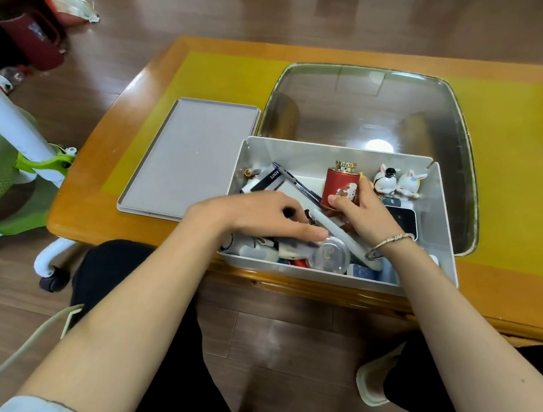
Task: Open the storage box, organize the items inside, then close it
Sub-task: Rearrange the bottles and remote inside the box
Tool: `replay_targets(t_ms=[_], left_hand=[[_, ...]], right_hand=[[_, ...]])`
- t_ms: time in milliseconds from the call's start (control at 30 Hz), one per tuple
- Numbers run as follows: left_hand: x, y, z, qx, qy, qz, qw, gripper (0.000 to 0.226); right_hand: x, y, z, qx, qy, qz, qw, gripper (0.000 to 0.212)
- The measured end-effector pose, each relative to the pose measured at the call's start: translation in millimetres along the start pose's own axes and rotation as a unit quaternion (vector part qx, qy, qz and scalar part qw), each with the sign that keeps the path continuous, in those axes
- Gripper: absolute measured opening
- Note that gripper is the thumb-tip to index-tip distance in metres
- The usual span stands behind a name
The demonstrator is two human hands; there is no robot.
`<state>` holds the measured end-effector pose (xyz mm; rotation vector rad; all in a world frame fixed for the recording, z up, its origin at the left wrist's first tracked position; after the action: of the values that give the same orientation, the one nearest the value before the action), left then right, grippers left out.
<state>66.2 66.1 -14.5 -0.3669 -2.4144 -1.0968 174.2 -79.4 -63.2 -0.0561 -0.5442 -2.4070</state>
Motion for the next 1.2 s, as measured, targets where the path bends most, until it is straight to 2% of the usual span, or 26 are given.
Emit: replay_targets(t_ms=[100,167,200,233,267,300,333,433,533,633,700,767,833,1000,1100,1200], left_hand=[[7.3,-14.1,-6.5,0.032,0.018,0.022,0.999,0.092],[9.9,-12.0,-5.9,0.088,0.024,-0.009,0.996,0.086],[9.1,-6.4,-3.6,0.088,0.022,-0.056,0.994,0.074],[6.5,2.6,0.6,0.041,0.021,-0.123,0.991,0.059],[3.5,13.0,5.0,-0.051,0.029,-0.195,0.979,0.045],[-0.3,20.8,8.8,-0.143,0.052,-0.244,0.958,0.036],[-4.8,24.2,12.5,-0.21,0.086,-0.257,0.94,0.034],[-20.6,11.6,19.5,-0.271,0.193,-0.155,0.93,0.042],[-28.1,-5.5,20.1,-0.293,0.228,-0.102,0.923,0.05],[-24.3,-6.8,20.3,-0.254,0.2,-0.14,0.936,0.041],[-18.2,2.3,18.0,-0.226,0.154,-0.208,0.939,0.032],[-15.6,18.6,14.4,-0.272,0.101,-0.283,0.914,0.03],[-19.8,35.9,16.9,-0.325,0.066,-0.312,0.891,0.033],[-32.8,54.1,40.9,-0.398,0.09,-0.236,0.882,0.026],[-36.0,47.5,50.5,-0.419,0.096,-0.191,0.883,0.034],[-40.0,47.5,50.0,-0.436,0.107,-0.185,0.874,0.039]], right_hand=[[-0.8,-4.2,3.2,0.02,0.009,0.005,1.0,0.036],[-0.9,-7.5,4.1,0.036,0.008,0.014,0.999,0.034],[-0.8,-8.8,3.9,0.04,0.005,0.02,0.999,0.034],[-0.5,-9.5,3.3,0.043,0.0,0.026,0.999,0.035],[-0.2,-9.9,2.7,0.044,-0.006,0.03,0.999,0.036],[-0.3,-10.0,2.0,0.041,-0.009,0.033,0.999,0.037],[-0.2,-10.1,1.8,0.035,-0.01,0.034,0.999,0.036],[-0.3,-10.8,2.1,0.034,-0.011,0.035,0.999,0.034],[0.0,-11.4,2.6,0.027,-0.011,0.033,0.999,0.034],[-0.3,-11.0,3.1,0.019,-0.01,0.03,0.999,0.033],[-1.4,-11.4,4.9,0.004,-0.006,0.024,1.0,0.031],[-2.3,-12.4,7.0,-0.012,-0.005,0.02,1.0,0.031],[-2.9,-13.7,7.8,-0.024,-0.007,0.02,0.999,0.033],[-4.9,-14.8,8.5,-0.02,-0.008,0.028,0.999,0.038],[-7.5,-15.6,8.3,-0.01,-0.008,0.025,1.0,0.039],[-11.1,-15.9,8.8,-0.021,-0.014,0.019,1.0,0.04]])
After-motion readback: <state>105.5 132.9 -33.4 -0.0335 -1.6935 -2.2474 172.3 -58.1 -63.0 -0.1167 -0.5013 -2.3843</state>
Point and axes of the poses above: each hand's wrist, its own x-axis away from the middle knuckle, its own y-axis out of the back of the hand, z = x × y, the point moved 4 cm from there along -x, towards the middle knuckle
